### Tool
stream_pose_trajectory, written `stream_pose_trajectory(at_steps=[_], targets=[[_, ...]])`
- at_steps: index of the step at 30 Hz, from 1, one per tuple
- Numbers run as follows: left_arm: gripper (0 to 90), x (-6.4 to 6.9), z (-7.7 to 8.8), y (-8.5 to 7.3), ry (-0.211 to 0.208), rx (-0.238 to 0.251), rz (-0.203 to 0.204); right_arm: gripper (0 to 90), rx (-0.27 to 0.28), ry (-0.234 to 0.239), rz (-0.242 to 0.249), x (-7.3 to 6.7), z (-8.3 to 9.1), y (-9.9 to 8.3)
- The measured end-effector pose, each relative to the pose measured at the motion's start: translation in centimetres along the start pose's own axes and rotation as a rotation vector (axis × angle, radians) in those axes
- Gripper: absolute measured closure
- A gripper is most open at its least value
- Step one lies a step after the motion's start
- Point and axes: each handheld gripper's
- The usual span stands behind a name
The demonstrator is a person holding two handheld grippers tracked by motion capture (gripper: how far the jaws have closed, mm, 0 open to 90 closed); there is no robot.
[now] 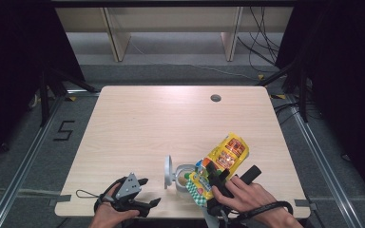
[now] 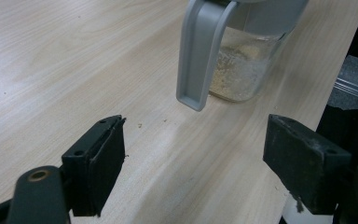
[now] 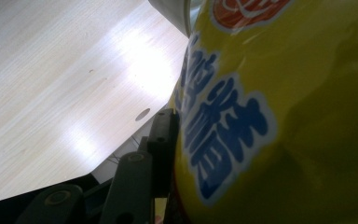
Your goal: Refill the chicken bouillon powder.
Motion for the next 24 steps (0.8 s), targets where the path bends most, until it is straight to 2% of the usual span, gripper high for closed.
stream_pose_trajectory(at_steps=[3,7,11,13,19,24], targets=[[20.1,-0.03,-0.01,0.01,0.0,0.001,-0.005,66.7,-0.002,0.002,0.008,0.09,0.08,-0.03],[20.1,0.0,0.0,0.0,0.001,0.001,-0.002,66.7,-0.006,0.0,-0.014,-0.09,0.05,-0.04],[20.1,0.0,-0.01,0.0,0.001,0.001,-0.002,66.7,-0.003,0.001,0.01,-0.08,0.17,-0.11],[20.1,-0.01,-0.01,0.0,0.001,0.0,-0.003,66.7,-0.009,0.002,-0.001,-0.18,0.22,-0.14],[20.1,-0.01,0.04,0.03,0.003,-0.004,-0.001,66.7,-0.001,-0.016,0.009,-0.08,0.04,-0.19],[20.1,0.0,-0.01,0.0,0.002,0.0,-0.001,66.7,-0.01,0.0,-0.005,-0.19,0.19,-0.14]])
Point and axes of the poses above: each handheld gripper's, and its own axes: z roughly backward along the jaws, y roughly out of its top, x roughly to its right, and after that the axes turned 6 degrees about x, right-handed
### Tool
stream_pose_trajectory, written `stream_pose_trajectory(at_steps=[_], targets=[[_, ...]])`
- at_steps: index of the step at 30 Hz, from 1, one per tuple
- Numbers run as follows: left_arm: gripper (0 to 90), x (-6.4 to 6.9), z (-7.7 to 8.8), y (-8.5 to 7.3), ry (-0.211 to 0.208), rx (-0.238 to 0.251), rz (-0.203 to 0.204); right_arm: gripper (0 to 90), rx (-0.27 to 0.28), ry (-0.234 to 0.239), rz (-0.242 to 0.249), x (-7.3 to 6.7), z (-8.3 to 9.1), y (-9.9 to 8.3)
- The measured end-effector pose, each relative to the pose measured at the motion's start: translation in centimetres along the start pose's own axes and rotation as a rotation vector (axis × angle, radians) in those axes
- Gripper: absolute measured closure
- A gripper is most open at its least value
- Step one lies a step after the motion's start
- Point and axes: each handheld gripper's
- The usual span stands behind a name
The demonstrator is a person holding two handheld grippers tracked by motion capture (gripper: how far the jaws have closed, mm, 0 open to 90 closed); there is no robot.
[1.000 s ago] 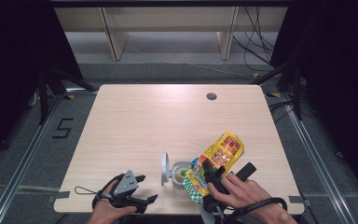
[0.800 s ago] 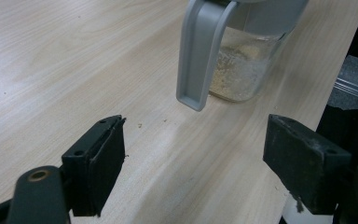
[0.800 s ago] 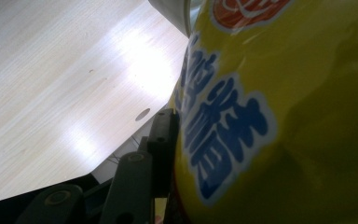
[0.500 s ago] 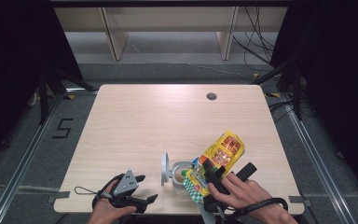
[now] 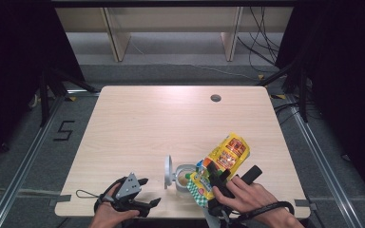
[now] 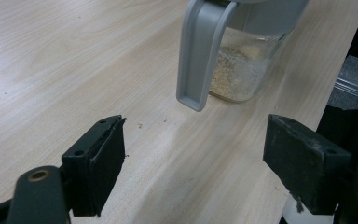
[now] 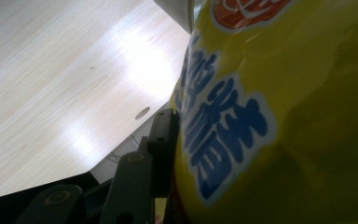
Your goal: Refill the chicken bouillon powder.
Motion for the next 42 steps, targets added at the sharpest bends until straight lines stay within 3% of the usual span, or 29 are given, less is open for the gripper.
stream_pose_trajectory(at_steps=[12,17,24,32,33,42], targets=[[20.1,0.01,-0.02,-0.01,-0.001,0.002,0.001,66.7,0.009,-0.005,-0.006,0.01,-0.08,0.06],[20.1,-0.05,0.0,-0.01,-0.003,0.005,0.003,66.7,0.012,0.003,0.017,0.1,0.03,0.03],[20.1,-0.06,-0.01,-0.02,-0.003,0.005,0.004,66.8,0.013,-0.01,0.002,0.05,-0.09,-0.03],[20.1,-0.05,0.02,0.01,-0.002,0.005,0.002,66.8,0.023,-0.012,0.017,0.15,-0.06,-0.03],[20.1,-0.05,0.02,0.01,-0.002,0.005,0.002,66.8,0.017,-0.01,-0.007,0.04,0.0,-0.05],[20.1,-0.05,0.02,0.01,-0.001,0.005,0.002,66.8,0.011,-0.011,0.004,0.11,0.08,-0.06]])
Point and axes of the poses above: each handheld gripper's, and its own axes: z roughly backward along the jaws, y roughly out of its top, x roughly to its right, and after that the axes turned 6 degrees about x, right-handed
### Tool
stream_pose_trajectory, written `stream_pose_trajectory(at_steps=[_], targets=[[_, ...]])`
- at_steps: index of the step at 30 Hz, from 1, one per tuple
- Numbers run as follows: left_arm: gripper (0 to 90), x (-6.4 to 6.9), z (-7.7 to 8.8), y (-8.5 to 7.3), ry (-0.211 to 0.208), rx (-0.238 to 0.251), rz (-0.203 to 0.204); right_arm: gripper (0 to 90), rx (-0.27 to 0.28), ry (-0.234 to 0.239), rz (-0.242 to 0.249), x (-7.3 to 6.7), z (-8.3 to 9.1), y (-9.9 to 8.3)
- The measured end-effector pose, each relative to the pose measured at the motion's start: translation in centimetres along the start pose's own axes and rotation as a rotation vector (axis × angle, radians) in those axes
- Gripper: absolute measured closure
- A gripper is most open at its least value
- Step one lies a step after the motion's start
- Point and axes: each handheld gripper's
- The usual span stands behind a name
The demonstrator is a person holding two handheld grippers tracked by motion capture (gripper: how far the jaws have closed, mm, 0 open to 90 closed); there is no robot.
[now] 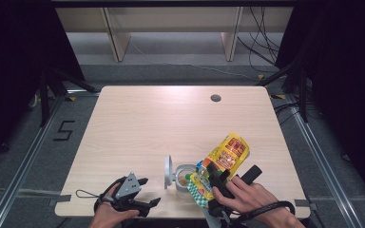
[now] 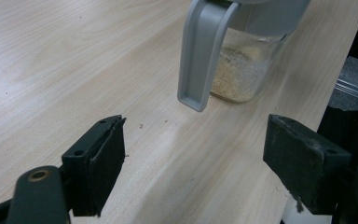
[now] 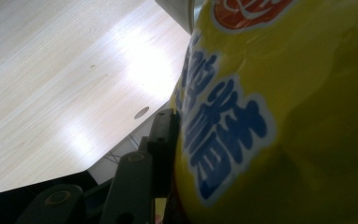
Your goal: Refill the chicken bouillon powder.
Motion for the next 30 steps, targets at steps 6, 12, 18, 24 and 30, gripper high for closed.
stream_pose_trajectory(at_steps=[6,12,18,24,30], targets=[[20.1,-0.03,0.0,0.01,-0.001,0.001,-0.004,66.8,0.007,-0.003,0.0,0.03,-0.1,-0.01],[20.1,-0.02,-0.03,-0.01,-0.003,-0.001,0.002,66.9,0.007,-0.003,-0.002,-0.01,-0.1,-0.02],[20.1,-0.01,-0.02,-0.01,0.0,0.001,0.001,66.9,-0.006,0.003,-0.004,-0.01,-0.06,-0.09],[20.1,0.01,-0.02,0.0,-0.001,0.0,0.0,67.0,0.003,0.0,0.007,0.04,-0.08,0.05],[20.1,-0.01,-0.01,0.02,-0.005,-0.004,0.0,67.0,0.006,-0.004,0.004,0.11,-0.03,-0.01]])
Point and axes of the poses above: each handheld gripper's, and its own axes: z roughly backward along the jaws, y roughly out of its top, x roughly to its right, and after that the axes turned 6 degrees about x, right-handed
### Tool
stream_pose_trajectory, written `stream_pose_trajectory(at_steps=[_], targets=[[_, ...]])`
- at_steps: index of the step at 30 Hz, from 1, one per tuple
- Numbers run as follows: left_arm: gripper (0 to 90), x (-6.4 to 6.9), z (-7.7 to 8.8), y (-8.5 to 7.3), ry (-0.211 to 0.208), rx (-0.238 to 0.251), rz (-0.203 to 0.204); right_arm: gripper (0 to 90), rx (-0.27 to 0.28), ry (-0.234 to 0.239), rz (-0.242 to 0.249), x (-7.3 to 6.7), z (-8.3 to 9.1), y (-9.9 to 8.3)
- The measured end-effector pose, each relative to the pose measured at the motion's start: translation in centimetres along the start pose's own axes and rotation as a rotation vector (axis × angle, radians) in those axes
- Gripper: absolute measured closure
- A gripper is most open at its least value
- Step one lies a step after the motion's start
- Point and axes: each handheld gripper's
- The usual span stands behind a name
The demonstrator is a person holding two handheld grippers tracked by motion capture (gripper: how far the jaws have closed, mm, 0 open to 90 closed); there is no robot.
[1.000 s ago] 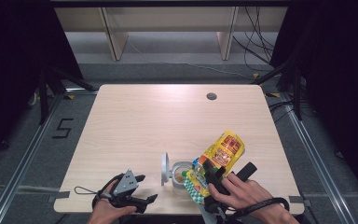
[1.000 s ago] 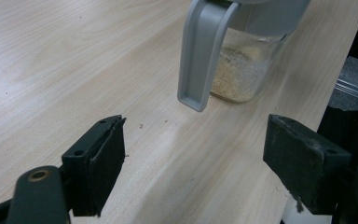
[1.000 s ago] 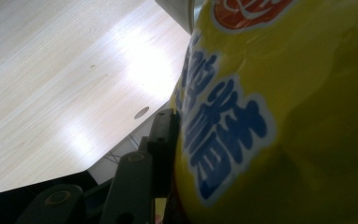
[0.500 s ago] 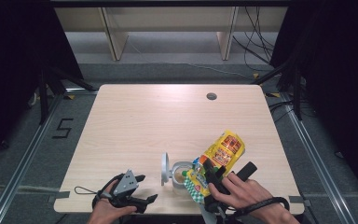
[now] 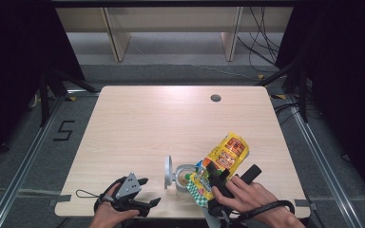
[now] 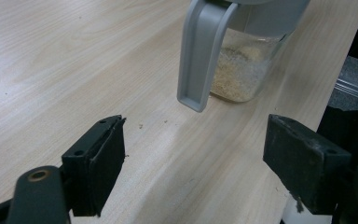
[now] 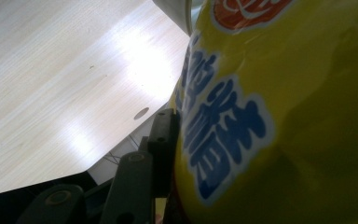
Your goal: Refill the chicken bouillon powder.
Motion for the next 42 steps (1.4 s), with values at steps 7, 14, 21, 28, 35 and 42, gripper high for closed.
stream_pose_trajectory(at_steps=[7,14,21,28,35,42], targets=[[20.1,0.02,-0.01,-0.01,0.004,0.003,0.001,67.0,-0.002,0.004,-0.008,-0.09,-0.01,0.02],[20.1,0.09,-0.01,-0.03,0.008,0.008,0.003,67.0,0.002,0.001,0.014,0.09,-0.11,-0.1],[20.1,0.02,0.0,-0.01,0.002,0.003,0.0,67.0,0.0,0.011,0.012,0.1,0.1,-0.12],[20.1,0.07,0.01,-0.03,0.008,0.009,0.005,67.1,-0.006,0.014,0.007,-0.1,0.02,-0.07],[20.1,0.02,-0.01,-0.01,0.003,0.004,-0.001,67.1,0.0,0.014,0.004,-0.11,0.0,-0.08],[20.1,0.02,0.0,-0.01,0.004,0.004,0.001,67.1,-0.006,0.006,-0.006,-0.12,-0.12,-0.13]])
Point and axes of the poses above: each handheld gripper's, and its own axes: z roughly backward along the jaws, y roughly out of its top, x roughly to its right, and after that the axes turned 6 degrees about x, right-handed
